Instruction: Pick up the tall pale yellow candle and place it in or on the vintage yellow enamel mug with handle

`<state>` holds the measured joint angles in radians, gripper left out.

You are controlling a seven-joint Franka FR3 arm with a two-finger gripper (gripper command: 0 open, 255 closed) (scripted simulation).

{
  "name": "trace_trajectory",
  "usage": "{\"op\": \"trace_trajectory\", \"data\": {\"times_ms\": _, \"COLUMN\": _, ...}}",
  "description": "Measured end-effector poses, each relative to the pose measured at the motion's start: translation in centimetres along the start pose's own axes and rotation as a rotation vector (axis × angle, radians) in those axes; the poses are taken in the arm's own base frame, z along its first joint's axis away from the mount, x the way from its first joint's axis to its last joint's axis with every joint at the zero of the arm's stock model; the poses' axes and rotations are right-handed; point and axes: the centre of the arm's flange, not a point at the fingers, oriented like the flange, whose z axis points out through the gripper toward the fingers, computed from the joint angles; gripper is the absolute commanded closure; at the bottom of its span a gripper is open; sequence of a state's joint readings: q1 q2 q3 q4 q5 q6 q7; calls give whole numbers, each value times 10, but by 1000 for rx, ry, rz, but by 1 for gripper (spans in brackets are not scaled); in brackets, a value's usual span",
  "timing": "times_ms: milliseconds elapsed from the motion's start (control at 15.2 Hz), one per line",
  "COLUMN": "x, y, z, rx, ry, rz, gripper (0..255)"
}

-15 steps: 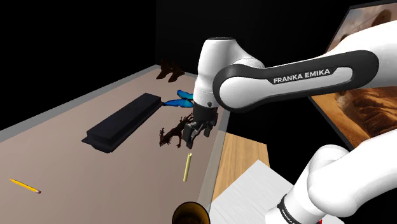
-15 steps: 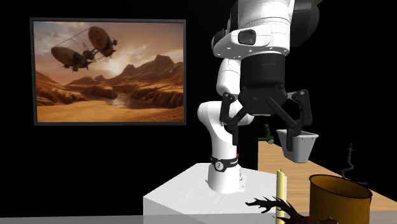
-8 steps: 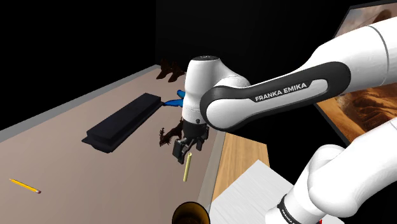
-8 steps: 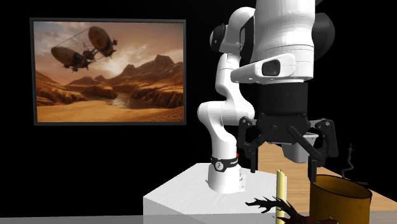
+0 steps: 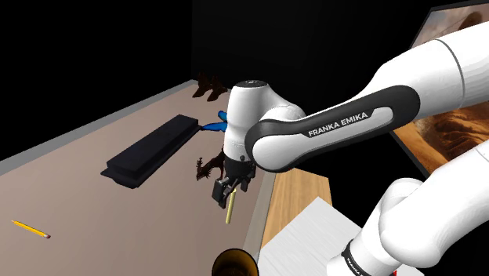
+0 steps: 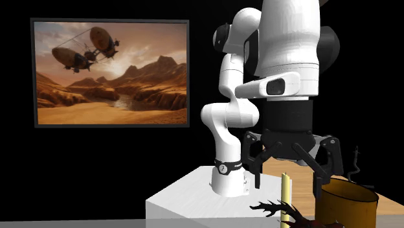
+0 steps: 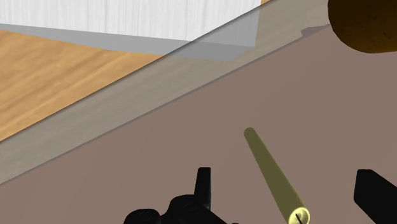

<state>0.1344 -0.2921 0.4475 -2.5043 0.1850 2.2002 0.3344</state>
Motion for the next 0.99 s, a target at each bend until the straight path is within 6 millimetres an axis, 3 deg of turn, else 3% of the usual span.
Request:
{"op": "trace_trajectory", "data": {"times_ms": 132, "x": 0, "y": 0, "z": 0, "rx": 0, "ry": 0, "rz": 0, "gripper": 0}}
{"op": "trace_trajectory", "data": {"times_ms": 198, "x": 0, "y": 0, "z": 0, "rx": 0, "ry": 0, "rz": 0, "gripper": 255}}
{"op": "trace_trajectory", "data": {"times_ms": 858, "x": 0, "y": 0, "z": 0, "rx": 0, "ry": 0, "rz": 0, "gripper": 255}}
{"op": "trace_trajectory", "data": {"times_ms": 990, "x": 0, "y": 0, "z": -7, "rx": 0, "ry": 0, "rz": 0, "gripper": 255}}
